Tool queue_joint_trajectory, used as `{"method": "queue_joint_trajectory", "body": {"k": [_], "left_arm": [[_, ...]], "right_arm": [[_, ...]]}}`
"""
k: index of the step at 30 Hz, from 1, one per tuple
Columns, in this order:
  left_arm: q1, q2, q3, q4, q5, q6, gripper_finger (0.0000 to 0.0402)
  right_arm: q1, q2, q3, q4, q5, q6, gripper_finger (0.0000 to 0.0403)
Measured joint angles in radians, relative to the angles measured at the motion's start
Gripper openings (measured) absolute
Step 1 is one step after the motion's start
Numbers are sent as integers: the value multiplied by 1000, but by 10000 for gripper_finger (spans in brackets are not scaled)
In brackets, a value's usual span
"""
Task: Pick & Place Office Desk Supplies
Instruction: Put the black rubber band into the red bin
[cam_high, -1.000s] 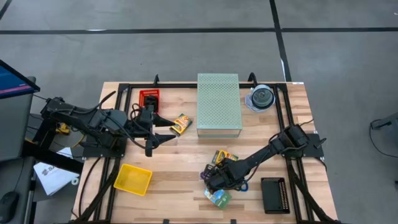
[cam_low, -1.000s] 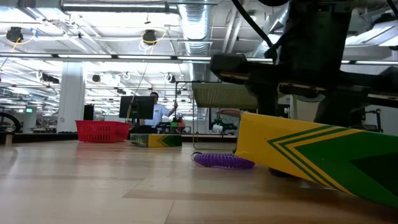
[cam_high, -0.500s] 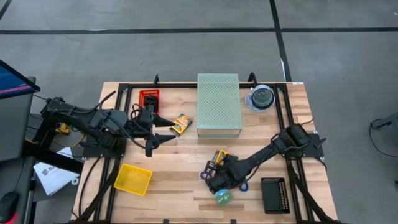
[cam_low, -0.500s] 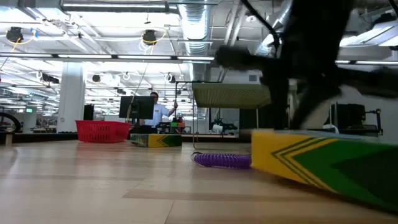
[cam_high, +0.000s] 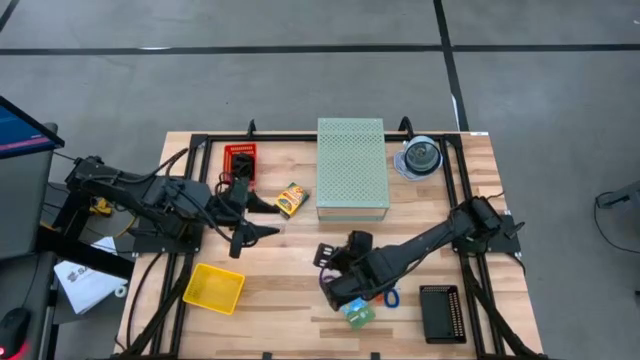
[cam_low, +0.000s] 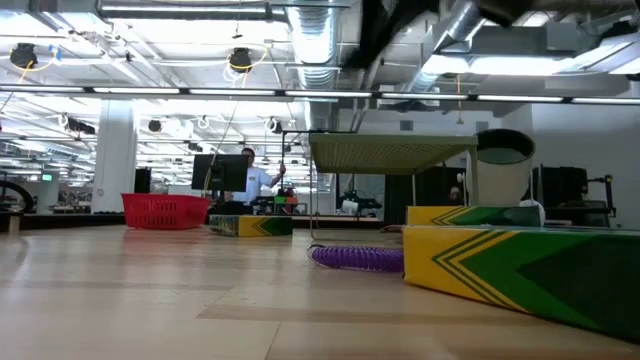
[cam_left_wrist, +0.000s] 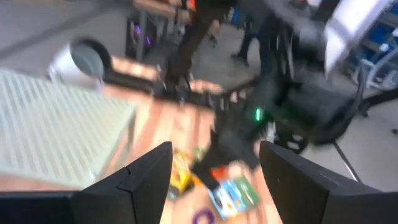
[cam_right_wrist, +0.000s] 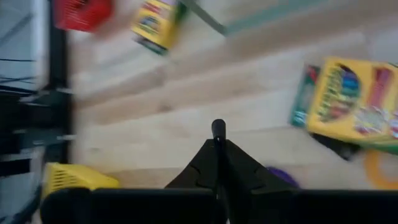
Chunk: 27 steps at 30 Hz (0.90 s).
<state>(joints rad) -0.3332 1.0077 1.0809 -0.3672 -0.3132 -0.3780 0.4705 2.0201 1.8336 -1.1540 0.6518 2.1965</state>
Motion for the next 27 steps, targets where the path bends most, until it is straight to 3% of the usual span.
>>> {"method": "queue_joint_trajectory", "body": {"k": [5, 9, 13, 21, 27], "left_arm": [[0, 0, -4, -88, 80, -143, 237], [0, 0, -58, 5, 179, -223, 237], [4, 0, -120, 127, 189, -277, 237], [39, 28, -182, 282, 225, -346, 237], [76, 82, -183, 331, 271, -340, 237]], "right_arm": [[-4, 0, 121, -23, 140, -129, 1], [-16, 0, 221, -9, 216, -264, 1], [-30, -1, 284, 47, 283, -386, 1], [-34, -1, 318, 188, 306, -572, 0], [-42, -1, 318, 227, 300, -608, 0]]}}
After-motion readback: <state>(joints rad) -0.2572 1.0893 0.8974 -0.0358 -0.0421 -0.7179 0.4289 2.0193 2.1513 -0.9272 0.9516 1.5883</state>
